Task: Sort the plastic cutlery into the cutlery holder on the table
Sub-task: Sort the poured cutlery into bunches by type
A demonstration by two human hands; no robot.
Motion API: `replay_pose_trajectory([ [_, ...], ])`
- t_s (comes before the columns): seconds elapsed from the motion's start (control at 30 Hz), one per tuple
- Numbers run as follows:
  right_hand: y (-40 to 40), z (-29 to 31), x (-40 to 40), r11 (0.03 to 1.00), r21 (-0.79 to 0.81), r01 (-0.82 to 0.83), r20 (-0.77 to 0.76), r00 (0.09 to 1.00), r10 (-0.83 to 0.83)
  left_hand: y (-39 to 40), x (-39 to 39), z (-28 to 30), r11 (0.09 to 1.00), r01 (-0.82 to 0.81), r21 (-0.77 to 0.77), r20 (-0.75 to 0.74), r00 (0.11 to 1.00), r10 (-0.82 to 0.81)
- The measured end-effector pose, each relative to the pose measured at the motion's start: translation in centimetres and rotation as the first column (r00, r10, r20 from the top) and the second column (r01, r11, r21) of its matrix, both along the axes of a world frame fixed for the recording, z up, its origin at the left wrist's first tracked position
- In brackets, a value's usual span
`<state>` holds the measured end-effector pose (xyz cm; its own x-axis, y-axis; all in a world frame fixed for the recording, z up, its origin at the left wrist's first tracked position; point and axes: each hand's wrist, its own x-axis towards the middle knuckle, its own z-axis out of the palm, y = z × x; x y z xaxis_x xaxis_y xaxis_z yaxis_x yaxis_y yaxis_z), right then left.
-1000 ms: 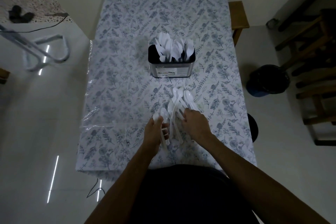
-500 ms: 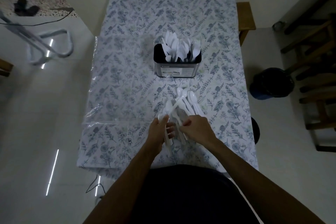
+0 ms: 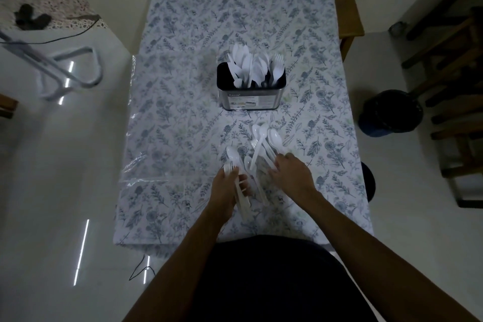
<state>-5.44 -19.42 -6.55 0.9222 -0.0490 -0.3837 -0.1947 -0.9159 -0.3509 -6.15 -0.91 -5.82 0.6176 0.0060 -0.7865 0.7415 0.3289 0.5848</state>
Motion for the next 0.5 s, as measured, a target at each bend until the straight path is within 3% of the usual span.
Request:
replay_pose_trajectory([
  [0.3,-0.8,2.5,-3.3,0.947,0.237,0.218,-0.013,0.975,-0.221,-0.3,-0.2,-0.3,0.998,0.016,-0.054,-0.008,1.0,-0.016],
  [0.4,-0.3,4.1,-5.0,0.916,0.331,0.228,-0.075,0.974,-0.215,-0.8,-0.3,-0.3,0.988,0.097,-0.12,0.026,0.995,-0.094],
  [0.5,0.7,5.1,-5.7,0.892,0.411,0.188,-0.096,0.982,-0.163,-1.3,-0.4,-0.4,0.983,0.172,-0.071,0.028,0.985,-0.17],
])
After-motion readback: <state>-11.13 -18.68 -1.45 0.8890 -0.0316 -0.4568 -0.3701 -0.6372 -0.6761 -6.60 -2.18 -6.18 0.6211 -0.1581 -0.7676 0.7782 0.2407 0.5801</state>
